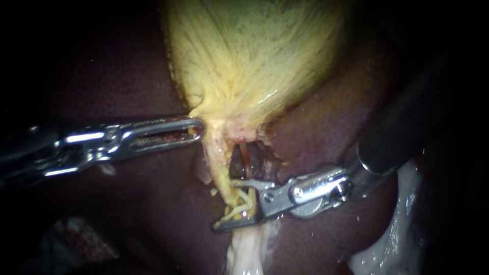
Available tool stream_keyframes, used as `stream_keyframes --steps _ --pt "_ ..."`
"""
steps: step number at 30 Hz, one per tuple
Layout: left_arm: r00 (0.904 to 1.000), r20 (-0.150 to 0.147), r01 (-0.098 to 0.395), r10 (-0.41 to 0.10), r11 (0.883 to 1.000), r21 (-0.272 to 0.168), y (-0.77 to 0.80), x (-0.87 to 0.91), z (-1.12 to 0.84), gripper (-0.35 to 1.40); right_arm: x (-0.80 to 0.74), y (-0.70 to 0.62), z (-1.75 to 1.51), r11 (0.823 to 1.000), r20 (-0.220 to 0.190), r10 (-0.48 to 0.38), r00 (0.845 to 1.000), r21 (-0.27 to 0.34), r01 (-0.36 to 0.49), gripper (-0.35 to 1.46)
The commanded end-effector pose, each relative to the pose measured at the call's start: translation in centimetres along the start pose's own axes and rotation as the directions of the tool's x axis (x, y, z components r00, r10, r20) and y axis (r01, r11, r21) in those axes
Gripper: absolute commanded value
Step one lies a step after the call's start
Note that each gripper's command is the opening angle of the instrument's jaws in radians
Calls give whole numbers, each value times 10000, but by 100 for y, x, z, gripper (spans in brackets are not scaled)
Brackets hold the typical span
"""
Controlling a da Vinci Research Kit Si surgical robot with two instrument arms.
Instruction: Clipping first clip left tube
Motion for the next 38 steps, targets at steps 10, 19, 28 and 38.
stream_keyframes --steps 10,19,28,38 --pt "10000 18 -13 14 10000 -36 -3 -1 7 -35 -4 -2 -1 9996 558 240 9982 153 -249 33" --pt "10000 39 -12 12 10000 -73 -3 -1 9 -35 -4 1 -12 9924 794 1207 9895 146 -1223 -35" --pt "10000 29 -12 12 10000 -52 -4 0 9 -35 -6 0 -11 9903 979 1364 9858 135 -1383 -35" --pt "10000 31 -15 15 10000 -53 -3 0 12 -35 -9 -1 -10 9906 984 1337 9861 143 -1357 -35"
